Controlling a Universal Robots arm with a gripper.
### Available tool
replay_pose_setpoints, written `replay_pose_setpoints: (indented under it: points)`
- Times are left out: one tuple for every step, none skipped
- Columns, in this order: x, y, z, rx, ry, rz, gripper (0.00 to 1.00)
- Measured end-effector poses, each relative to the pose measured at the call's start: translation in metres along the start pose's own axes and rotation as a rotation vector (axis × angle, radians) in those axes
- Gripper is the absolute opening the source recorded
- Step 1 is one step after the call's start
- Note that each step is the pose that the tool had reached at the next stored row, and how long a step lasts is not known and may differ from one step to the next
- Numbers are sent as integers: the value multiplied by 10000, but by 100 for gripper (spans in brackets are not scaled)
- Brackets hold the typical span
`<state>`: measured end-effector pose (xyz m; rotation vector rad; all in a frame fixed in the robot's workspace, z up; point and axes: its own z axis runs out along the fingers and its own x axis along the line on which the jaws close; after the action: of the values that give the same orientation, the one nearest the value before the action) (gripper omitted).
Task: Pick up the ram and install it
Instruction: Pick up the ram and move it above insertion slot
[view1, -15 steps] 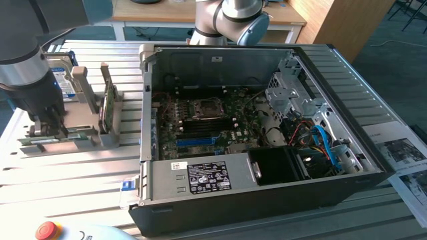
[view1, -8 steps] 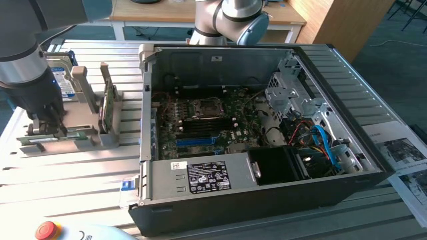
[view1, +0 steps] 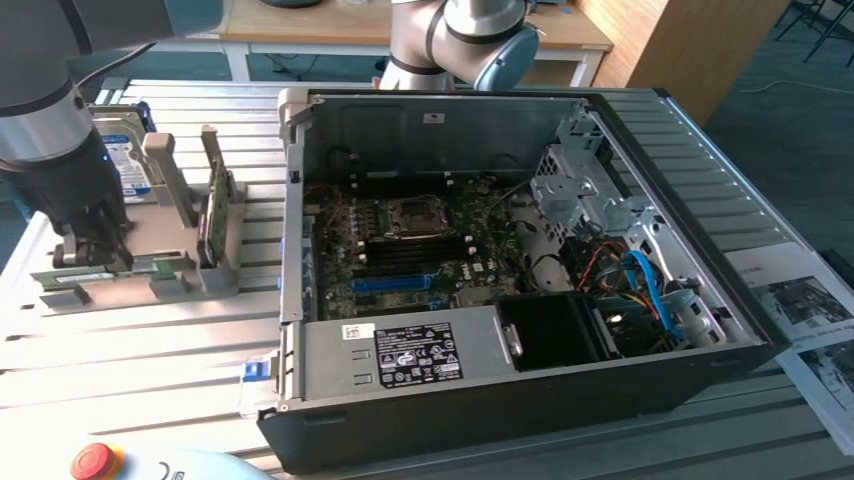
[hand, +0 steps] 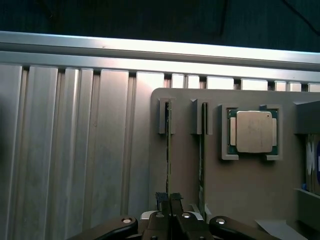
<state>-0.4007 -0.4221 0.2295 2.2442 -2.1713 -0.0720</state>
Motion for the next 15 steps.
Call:
replay_pose_setpoints:
  points:
    - [0,0,-6,0,1,0,12]
    - [0,1,-13,0,4,0,12]
    - [-1,1,-19,0,6,1,12]
    - [-1,1,-25,0,7,1,12]
    - [-1,2,-32,-1,9,1,12]
    - [-1,2,-39,-1,10,0,12]
    - [-1,2,-47,-1,12,0,12]
    - [-1,3,-54,-1,13,1,12]
    - [-1,3,-62,-1,14,1,12]
    - [-1,3,-71,-1,15,1,12]
    - [-2,4,-80,-1,16,1,12]
    - [-2,4,-89,-1,18,1,12]
    - [-2,5,-99,-1,20,1,12]
    - [-2,5,-109,-1,22,1,12]
    - [-3,5,-120,-1,24,1,12]
